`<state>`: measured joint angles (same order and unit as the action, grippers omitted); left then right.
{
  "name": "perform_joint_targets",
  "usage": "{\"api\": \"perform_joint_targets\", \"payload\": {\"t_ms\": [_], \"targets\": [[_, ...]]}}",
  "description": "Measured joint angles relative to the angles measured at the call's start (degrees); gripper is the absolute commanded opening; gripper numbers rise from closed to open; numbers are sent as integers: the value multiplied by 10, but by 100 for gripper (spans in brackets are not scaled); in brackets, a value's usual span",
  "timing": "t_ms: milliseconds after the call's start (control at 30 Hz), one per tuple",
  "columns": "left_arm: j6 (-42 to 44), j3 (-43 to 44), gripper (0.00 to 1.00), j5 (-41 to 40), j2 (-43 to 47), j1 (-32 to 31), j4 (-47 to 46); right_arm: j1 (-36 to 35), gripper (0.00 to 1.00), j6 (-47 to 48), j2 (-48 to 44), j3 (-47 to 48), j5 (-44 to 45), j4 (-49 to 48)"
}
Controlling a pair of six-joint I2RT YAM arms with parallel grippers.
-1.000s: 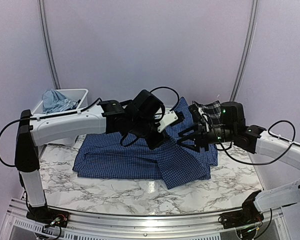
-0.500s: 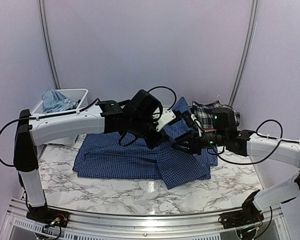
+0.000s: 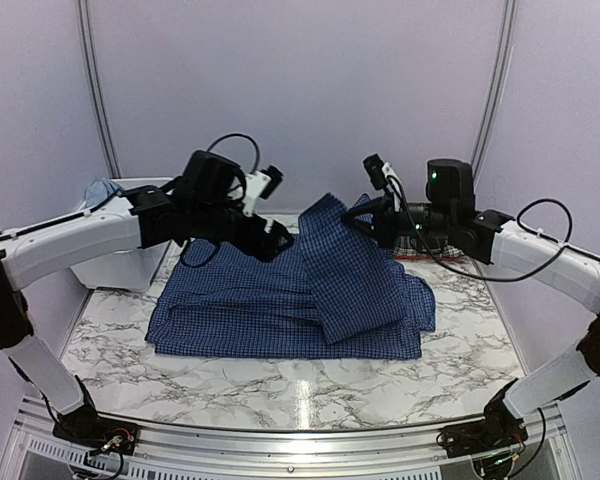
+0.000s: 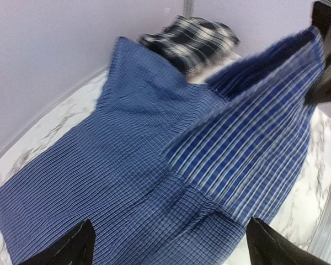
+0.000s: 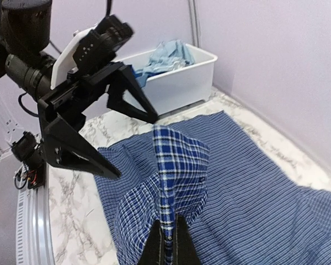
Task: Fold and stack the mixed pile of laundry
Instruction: Adjust the 1/3-folded shirt at the center of the board.
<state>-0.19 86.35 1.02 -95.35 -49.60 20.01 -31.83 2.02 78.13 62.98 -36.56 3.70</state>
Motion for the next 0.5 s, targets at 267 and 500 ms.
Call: {"api": "perform_joint_targets", "payload": {"t_ms": [267, 500], "targets": [[-81, -144, 99, -75, 142, 64, -76, 79, 0, 19, 123, 152, -3, -21], [-116, -184, 99, -142, 151, 70, -82, 105, 0, 31, 246, 265, 16, -24]]}}
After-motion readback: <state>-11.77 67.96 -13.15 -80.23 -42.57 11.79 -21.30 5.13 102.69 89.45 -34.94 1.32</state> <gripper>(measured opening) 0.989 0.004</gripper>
